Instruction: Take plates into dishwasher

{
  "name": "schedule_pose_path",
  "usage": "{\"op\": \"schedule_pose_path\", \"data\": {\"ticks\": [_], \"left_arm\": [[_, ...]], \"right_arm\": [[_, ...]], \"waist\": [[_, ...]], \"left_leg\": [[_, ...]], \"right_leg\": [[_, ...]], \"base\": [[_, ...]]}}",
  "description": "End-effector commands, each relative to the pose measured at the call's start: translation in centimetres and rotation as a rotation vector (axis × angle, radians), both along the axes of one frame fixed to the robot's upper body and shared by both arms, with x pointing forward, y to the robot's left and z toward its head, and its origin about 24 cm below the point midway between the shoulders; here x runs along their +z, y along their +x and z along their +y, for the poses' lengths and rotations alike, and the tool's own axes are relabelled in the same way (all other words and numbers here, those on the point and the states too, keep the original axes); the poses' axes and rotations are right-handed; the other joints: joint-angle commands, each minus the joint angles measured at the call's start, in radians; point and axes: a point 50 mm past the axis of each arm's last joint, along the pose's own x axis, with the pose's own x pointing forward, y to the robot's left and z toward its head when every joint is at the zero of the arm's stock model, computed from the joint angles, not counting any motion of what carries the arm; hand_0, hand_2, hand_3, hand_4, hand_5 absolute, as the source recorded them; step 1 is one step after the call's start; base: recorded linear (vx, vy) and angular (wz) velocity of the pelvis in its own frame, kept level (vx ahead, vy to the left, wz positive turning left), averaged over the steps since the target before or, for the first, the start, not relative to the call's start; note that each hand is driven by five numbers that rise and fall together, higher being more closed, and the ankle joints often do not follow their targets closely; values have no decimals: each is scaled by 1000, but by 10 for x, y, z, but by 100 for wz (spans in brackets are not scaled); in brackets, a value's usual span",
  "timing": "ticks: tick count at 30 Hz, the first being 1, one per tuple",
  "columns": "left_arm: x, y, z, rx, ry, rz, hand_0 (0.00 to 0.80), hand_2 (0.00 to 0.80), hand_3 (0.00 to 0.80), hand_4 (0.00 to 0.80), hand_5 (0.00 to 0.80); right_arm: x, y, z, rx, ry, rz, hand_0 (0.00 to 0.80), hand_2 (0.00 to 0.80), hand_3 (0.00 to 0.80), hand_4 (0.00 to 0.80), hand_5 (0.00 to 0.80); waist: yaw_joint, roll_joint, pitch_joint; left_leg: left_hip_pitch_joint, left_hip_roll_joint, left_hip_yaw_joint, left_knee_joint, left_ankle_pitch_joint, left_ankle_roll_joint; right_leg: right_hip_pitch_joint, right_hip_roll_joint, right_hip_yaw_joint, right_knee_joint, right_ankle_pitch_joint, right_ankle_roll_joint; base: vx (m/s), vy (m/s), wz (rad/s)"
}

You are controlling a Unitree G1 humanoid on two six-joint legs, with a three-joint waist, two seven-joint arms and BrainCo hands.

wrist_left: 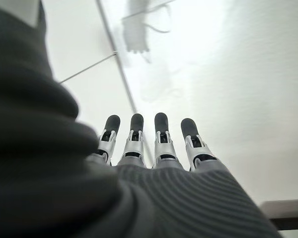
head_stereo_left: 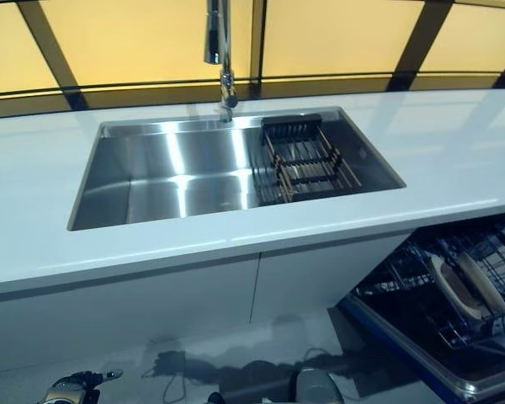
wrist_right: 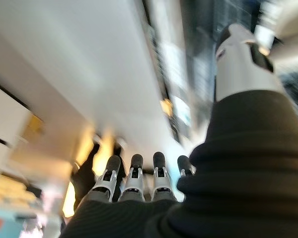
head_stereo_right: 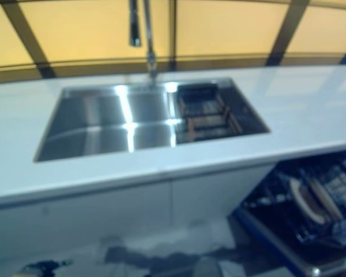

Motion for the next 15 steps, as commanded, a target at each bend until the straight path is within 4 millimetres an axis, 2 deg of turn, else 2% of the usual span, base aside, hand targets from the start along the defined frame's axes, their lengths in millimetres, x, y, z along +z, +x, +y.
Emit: {"op": "schedule_pose_path", "data": {"ticks": [1,3,4,5,6,7,9,11,13,15], "left_arm": [[-6,-42,4,80,0,86,0,0,0,0,0],[-8,-58,5,84,10,108,0,0,0,0,0],[-6,-59,8,84,28,96,0,0,0,0,0],[-3,-56,12,98,35,75,0,0,0,0,0],[0,-49,15,114,42,47,0,0,0,0,0],[3,-36,17,119,48,11,0,0,0,0,0],[6,-12,15,84,43,-34,0,0,0,0,0],[5,7,5,21,19,-66,0,0,0,0,0],[-3,15,-10,-6,-6,-82,0,0,0,0,0],[-11,13,-23,-11,-31,-85,0,0,0,0,0]], "right_arm": [[-11,-13,3,-18,-15,8,0,0,0,0,0],[-27,-22,12,-26,21,36,0,0,0,0,0],[-40,-24,21,-29,57,46,0,0,0,0,0],[-44,-18,26,-20,70,51,0,0,0,0,0],[-50,-14,31,-8,79,56,0,0,0,0,0],[-57,-10,38,-10,99,66,0,0,0,0,0],[-68,-11,48,-42,147,52,0,0,0,0,0],[-74,-13,53,-62,188,32,0,0,0,0,0],[-77,-11,57,-99,231,-18,0,0,0,0,0],[-80,-9,61,-100,253,-30,0,0,0,0,0]], "waist": [[56,-22,-59],[73,-38,-66],[87,-57,-64],[97,-67,-60],[112,-69,-53],[129,-80,-51],[136,-89,-50],[133,-97,-49],[131,-98,-53],[122,-97,-56]], "left_leg": [[-42,-39,-92,101,-81,31],[-75,-18,-114,126,-80,23],[-110,-7,-118,152,-84,16],[-124,6,-100,163,-83,6],[-143,38,-73,171,-73,-10],[-173,65,-58,176,-55,-28],[-207,82,-67,169,-22,-45],[-232,96,-69,148,14,-62],[-236,102,-62,119,43,-73],[-226,110,-45,94,66,-84]], "right_leg": [[9,-27,67,-33,145,-57],[56,-43,87,-105,109,-54],[74,-62,78,-164,98,-41],[70,-84,57,-183,115,-34],[99,-62,9,-242,42,-25],[114,-45,-19,-291,20,-7],[123,-8,5,-317,5,4],[135,23,8,-341,-7,0],[154,34,-6,-362,-9,-8],[167,41,-14,-371,-14,-17]], "base": [[-113,-213,-56],[-230,-375,-36],[-368,-440,-12],[-397,-421,-22],[-406,-431,-37],[-363,-445,-62],[-312,-385,-53],[-259,-263,18],[-177,-141,23],[-101,-73,15]]}}
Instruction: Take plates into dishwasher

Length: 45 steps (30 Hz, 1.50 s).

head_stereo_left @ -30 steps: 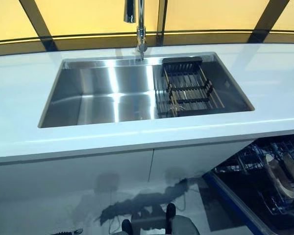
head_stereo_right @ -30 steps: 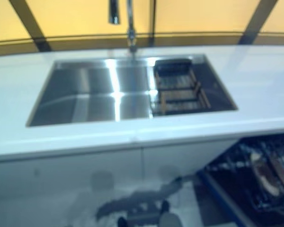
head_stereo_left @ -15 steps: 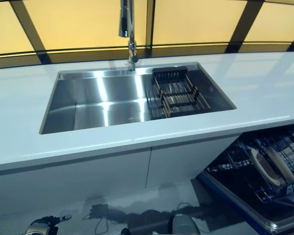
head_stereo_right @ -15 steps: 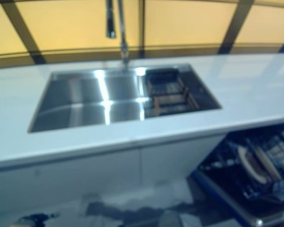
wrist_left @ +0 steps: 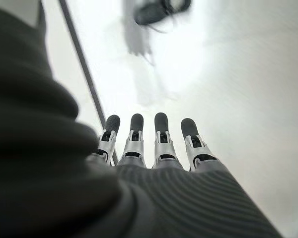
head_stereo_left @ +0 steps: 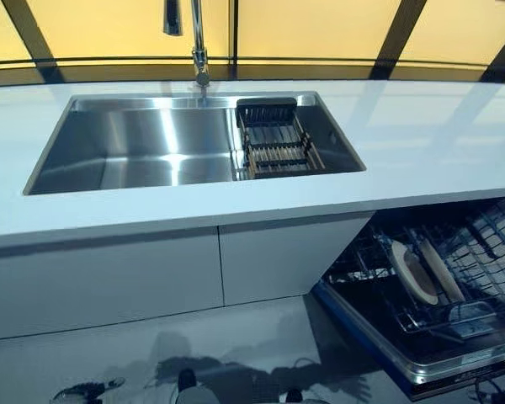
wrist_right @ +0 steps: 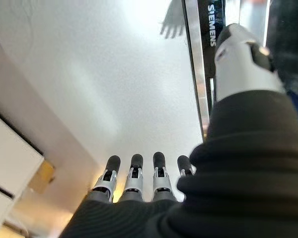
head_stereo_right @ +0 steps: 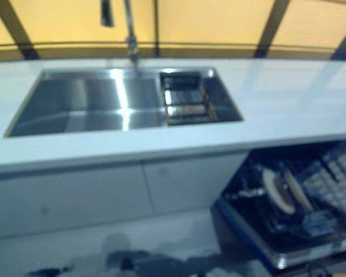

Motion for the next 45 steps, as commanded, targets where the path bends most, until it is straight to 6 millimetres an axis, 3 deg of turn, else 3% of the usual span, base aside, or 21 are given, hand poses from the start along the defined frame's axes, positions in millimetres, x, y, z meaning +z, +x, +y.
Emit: {"op": "schedule_pose_path", "data": {"ticks": [1,5,8,11,15,16,19,20,21,23,24,25,27,28,30,35,39,41,44,45], "left_arm": [[-4,8,-11,-38,13,-17,0,0,0,0,0],[-9,1,-17,-27,-1,-5,0,0,0,0,0],[-8,-6,-11,-8,5,36,0,0,0,0,0],[-6,-14,-5,21,27,63,0,0,0,0,0],[-7,-39,4,104,53,91,0,0,0,0,0],[-8,-41,1,103,43,96,0,0,0,0,0],[-11,-34,-6,85,23,74,0,0,0,0,0],[-14,-19,-16,54,-2,32,0,0,0,0,0],[-15,-15,-20,45,-4,12,0,0,0,0,0],[-15,-4,-25,40,-9,-29,0,0,0,0,0],[-14,-2,-25,37,-14,-35,0,0,0,0,0],[-13,3,-25,32,-31,-52,0,0,0,0,0],[-8,19,-26,5,-43,-72,0,0,0,0,0],[-3,37,-29,-24,-46,-94,0,0,0,0,0],[-1,60,-44,-46,-58,-132,0,0,0,0,0],[-5,47,-39,-90,-49,-119,0,0,0,0,0],[-1,35,-23,-91,-13,-85,0,0,0,0,0],[0,26,-16,-73,2,-58,0,0,0,0,0],[0,13,-7,-13,8,-31,0,0,0,0,0],[0,12,-6,12,0,-32,0,0,0,0,0]], "right_arm": [[4,5,-3,-33,-1,-26,0,0,0,0,0],[-10,-3,10,-66,32,-40,0,0,0,0,0],[-23,-9,25,-86,70,-17,0,0,0,0,0],[-29,-12,32,-93,91,11,0,0,0,0,0],[-26,-23,27,-100,90,66,0,0,0,0,0],[-22,-26,22,-110,71,76,0,0,0,0,0],[-20,-22,20,-125,41,62,0,0,0,0,0],[-18,-19,17,-131,8,38,0,0,0,0,0],[-18,-19,17,-128,1,28,0,0,0,0,0],[-18,-19,16,-124,-10,19,0,0,0,0,0],[-17,-19,15,-122,-16,17,0,0,0,0,0],[-17,-22,14,-108,-21,19,0,0,0,0,0],[-17,-27,13,-108,-20,17,0,0,0,0,0],[-22,-24,19,-123,-8,-6,0,0,0,0,0],[-31,-6,35,-143,27,-39,0,0,0,0,0],[-29,-14,32,-138,44,30,0,0,0,0,0],[-28,-30,28,-116,17,96,0,0,0,0,0],[-33,-44,32,-135,17,119,0,0,0,0,0],[-37,-49,38,-150,41,135,0,0,0,0,0],[-41,-46,44,-167,53,125,0,0,0,0,0]], "waist": [[1,-16,23],[-17,-6,16],[-22,11,14],[-17,27,28],[-10,55,58],[-15,54,72],[-33,43,82],[-54,9,77],[-60,-3,73],[-75,-4,56],[-79,0,53],[-97,17,40],[-131,63,32],[-132,65,41],[-118,44,60],[-114,27,59],[-126,24,71],[-135,28,85],[-106,46,98],[-87,51,103]], "left_leg": [[-13,-23,54,0,23,44],[15,-21,58,-23,32,40],[34,-25,41,-29,26,43],[22,-6,22,-39,47,33],[-24,70,27,-93,179,-29],[-74,90,51,-98,205,-37],[-50,71,96,-12,145,-13],[-3,15,97,210,37,19],[3,-21,66,318,-13,30],[55,-124,20,385,-106,58],[66,-140,17,391,-120,61],[108,-182,-2,326,-142,71],[218,-191,19,63,-155,79],[210,-205,2,-11,-156,94],[165,-242,-72,-40,-145,115],[174,-250,-9,-36,-163,130],[199,-269,0,-45,-168,136],[191,-262,-4,-29,-164,150],[137,-213,21,14,-135,150],[80,-184,23,58,-129,150]], "right_leg": [[76,-74,31,35,-16,55],[78,-74,31,46,-27,48],[64,-71,37,80,-45,40],[46,-51,33,119,-77,18],[50,9,10,107,-99,-25],[61,26,8,73,-83,-26],[42,22,-10,59,-51,-38],[4,-1,-34,50,-12,-61],[-13,-7,-35,44,5,-69],[-54,-2,-28,54,20,-74],[-62,3,-26,60,19,-75],[-97,21,-20,85,15,-74],[-129,70,-33,123,4,-63],[-150,73,-40,135,10,-51],[-176,67,-2,100,60,-28],[-175,38,-16,35,111,2],[-219,37,-19,39,157,34],[-251,29,23,140,153,43],[-217,-44,24,231,110,23],[-184,-98,49,216,102,7]], "base": [[-64,-44,15],[-43,-34,2],[-73,-94,4],[-141,-193,3],[-136,-206,6],[-239,-179,11],[-310,-125,27],[-401,-115,39],[-471,-107,76],[-231,11,45],[-196,63,-24],[-149,96,-10],[-258,91,32],[-378,-12,55],[-391,-46,68],[-201,34,-2],[-76,31,-8],[-182,-72,-25],[-306,-210,-24],[-358,-346,-29]]}}
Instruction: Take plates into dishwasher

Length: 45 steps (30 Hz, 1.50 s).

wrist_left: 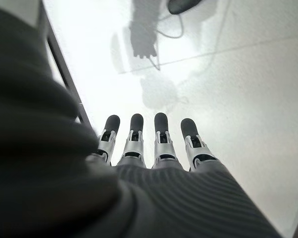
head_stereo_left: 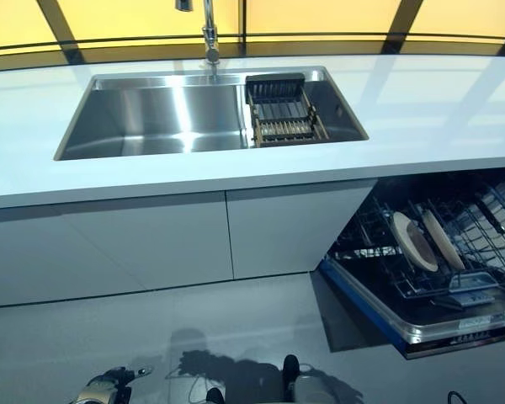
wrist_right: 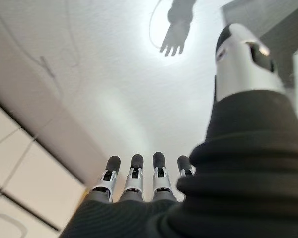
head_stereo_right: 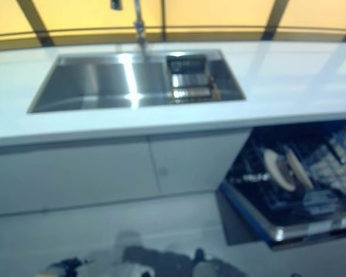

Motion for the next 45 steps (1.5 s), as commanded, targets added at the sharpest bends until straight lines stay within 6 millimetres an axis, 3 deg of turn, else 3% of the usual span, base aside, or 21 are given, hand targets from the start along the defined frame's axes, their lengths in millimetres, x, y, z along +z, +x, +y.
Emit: {"op": "schedule_pose_path", "data": {"ticks": [1,3,4,6,7,9,14,18,24,29,33,36,38,39,45], "left_arm": [[6,-2,13,88,-1,-7,0,0,0,0,0],[3,-7,12,104,-11,7,0,0,0,0,0],[2,-9,10,124,-9,13,0,0,0,0,0],[-1,-13,5,144,-3,28,0,0,0,0,0],[-3,-10,1,124,-12,28,0,0,0,0,0],[-3,2,-7,65,-44,-13,0,0,0,0,0],[0,32,-22,23,-50,-91,0,0,0,0,0],[-2,36,-31,2,-75,-103,0,0,0,0,0],[-11,29,-47,-29,-116,-68,0,0,0,0,0],[-15,26,-58,-51,-148,-62,0,0,0,0,0],[-18,25,-67,-54,-170,-59,0,0,0,0,0],[-20,23,-72,-43,-176,-72,0,0,0,0,0],[-20,24,-73,-37,-176,-78,0,0,0,0,0],[-21,22,-75,-31,-179,-82,0,0,0,0,0],[-23,16,-78,-36,-190,-72,0,0,0,0,0]], "right_arm": [[-1,-12,1,-31,-26,67,0,0,0,0,0],[-4,-4,6,-27,-38,40,0,0,0,0,0],[-5,6,9,-19,-46,13,0,0,0,0,0],[-6,19,13,-33,-55,-36,0,0,0,0,0],[-11,25,21,-57,-45,-86,0,0,0,0,0],[-10,44,26,-76,-47,-188,0,0,0,0,0],[-5,76,31,-245,-10,-377,0,0,0,0,0],[1,92,31,-357,30,-480,0,0,0,0,0],[8,91,21,-388,1,-452,0,0,0,0,0],[13,96,16,-525,33,-531,0,0,0,0,0],[17,109,18,-737,145,-713,0,0,0,0,0],[33,143,20,-904,259,-958,0,0,0,0,0],[38,154,23,-989,315,-1051,0,0,0,0,0],[46,169,26,-1116,395,-1197,0,0,0,0,0],[78,197,16,-1304,475,-1507,0,0,0,0,0]], "waist": [[32,-4,16],[44,-7,31],[51,-16,41],[58,-17,50],[54,-11,62],[44,-6,89],[31,29,142],[27,68,181],[23,122,208],[21,151,221],[17,168,231],[18,172,245],[18,172,247],[18,174,252],[14,181,255]], "left_leg": [[-120,-2,-68,167,-49,41],[-177,30,-72,260,-83,35],[-198,54,-43,313,-110,33],[-207,75,-41,349,-128,24],[-228,94,-48,363,-120,15],[-277,120,-52,369,-79,-9],[-317,111,-65,353,-37,-22],[-341,97,-75,377,-38,-28],[-345,67,-79,410,-51,-30],[-354,54,-80,422,-57,-31],[-374,49,-76,453,-69,-28],[-405,54,-68,495,-86,-23],[-416,54,-67,508,-93,-21],[-429,56,-61,524,-100,-18],[-447,56,-57,553,-112,-20]], "right_leg": [[-3,-138,37,135,-19,-30],[-19,-208,53,147,2,-23],[-30,-217,26,145,-13,-16],[-20,-206,3,134,-40,-7],[-31,-182,31,169,-83,-4],[-54,-165,39,167,-97,1],[-119,-153,36,219,-131,-5],[-167,-162,29,296,-165,-18],[-198,-182,33,366,-198,-38],[-223,-190,37,405,-219,-49],[-250,-193,38,447,-240,-63],[-287,-188,34,503,-265,-79],[-299,-186,33,520,-272,-83],[-315,-183,32,542,-281,-88],[-338,-186,36,575,-290,-90]], "base": [[-359,-399,-20],[-282,-362,-7],[-233,-362,-24],[-122,-295,-43],[-185,-286,-74],[-277,-249,-42],[-201,-93,-3],[-126,2,10],[-16,57,7],[-15,57,2],[-9,48,3],[-37,21,2],[-37,-8,5],[-46,-8,4],[-9,0,2]]}}
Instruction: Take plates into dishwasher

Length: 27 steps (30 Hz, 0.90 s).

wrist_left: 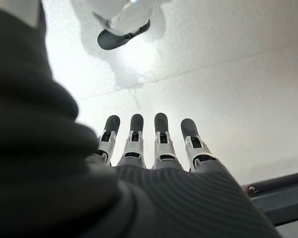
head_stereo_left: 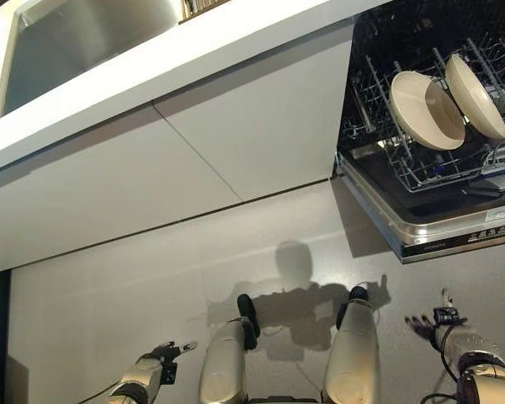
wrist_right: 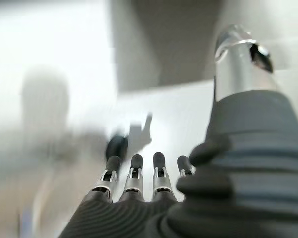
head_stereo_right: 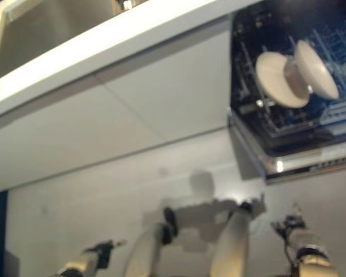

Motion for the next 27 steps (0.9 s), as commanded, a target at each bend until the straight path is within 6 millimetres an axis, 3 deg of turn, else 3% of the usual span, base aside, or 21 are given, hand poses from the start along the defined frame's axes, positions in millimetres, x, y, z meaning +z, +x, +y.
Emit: {"op": "schedule_pose_path", "data": {"ticks": [1,5,9,12,18,21,23,24,27], "left_arm": [[-3,-23,15,18,50,40,0,0,0,0,0],[-3,-26,16,14,55,43,0,0,0,0,0],[-3,-26,15,12,39,38,0,0,0,0,0],[-4,-29,13,6,27,49,0,0,0,0,0],[-6,-33,14,6,22,64,0,0,0,0,0],[-4,-31,19,3,40,72,0,0,0,0,0],[-2,-30,23,1,51,73,0,0,0,0,0],[-1,-30,26,-2,61,74,0,0,0,0,0],[2,-28,33,0,79,71,0,0,0,0,0]], "right_arm": [[24,11,-16,-178,32,-194,0,0,0,0,0],[61,24,-36,-214,-32,-416,0,0,0,0,0],[91,39,-42,-178,-101,-578,0,0,0,0,0],[124,57,-40,-98,-185,-710,0,0,0,0,0],[186,91,-25,113,-369,-854,0,0,0,0,0],[235,115,-4,270,-514,-906,0,0,0,0,0],[258,123,5,332,-584,-923,0,0,0,0,0],[283,130,15,391,-659,-944,0,0,0,0,0],[322,137,28,460,-775,-974,0,0,0,0,0]], "waist": [[-11,-23,12],[-14,-15,7],[-13,-9,5],[-9,-3,-2],[10,-3,-19],[30,-7,-30],[44,-11,-36],[59,-17,-41],[82,-28,-44]], "left_leg": [[-48,-34,32,189,-118,80],[-51,-33,29,212,-121,74],[-49,-33,29,220,-116,70],[-44,-31,28,225,-102,64],[-33,-30,19,233,-95,62],[-24,-30,11,229,-84,62],[-23,-30,6,227,-77,60],[-24,-30,-1,228,-75,60],[-29,-30,-13,231,-73,61]], "right_leg": [[39,36,-24,5,-1,-70],[35,29,-16,23,-7,-71],[36,27,-12,30,-10,-71],[42,26,-10,34,-15,-74],[59,19,-11,44,-24,-79],[74,18,-19,41,-25,-80],[80,17,-25,40,-26,-81],[86,16,-31,40,-27,-82],[90,17,-40,44,-28,-83]], "base": [[0,0,0],[32,24,2],[8,6,0],[43,34,-1],[31,12,0],[22,-3,0],[35,-20,-3],[33,-35,-5],[4,-57,-9]]}}
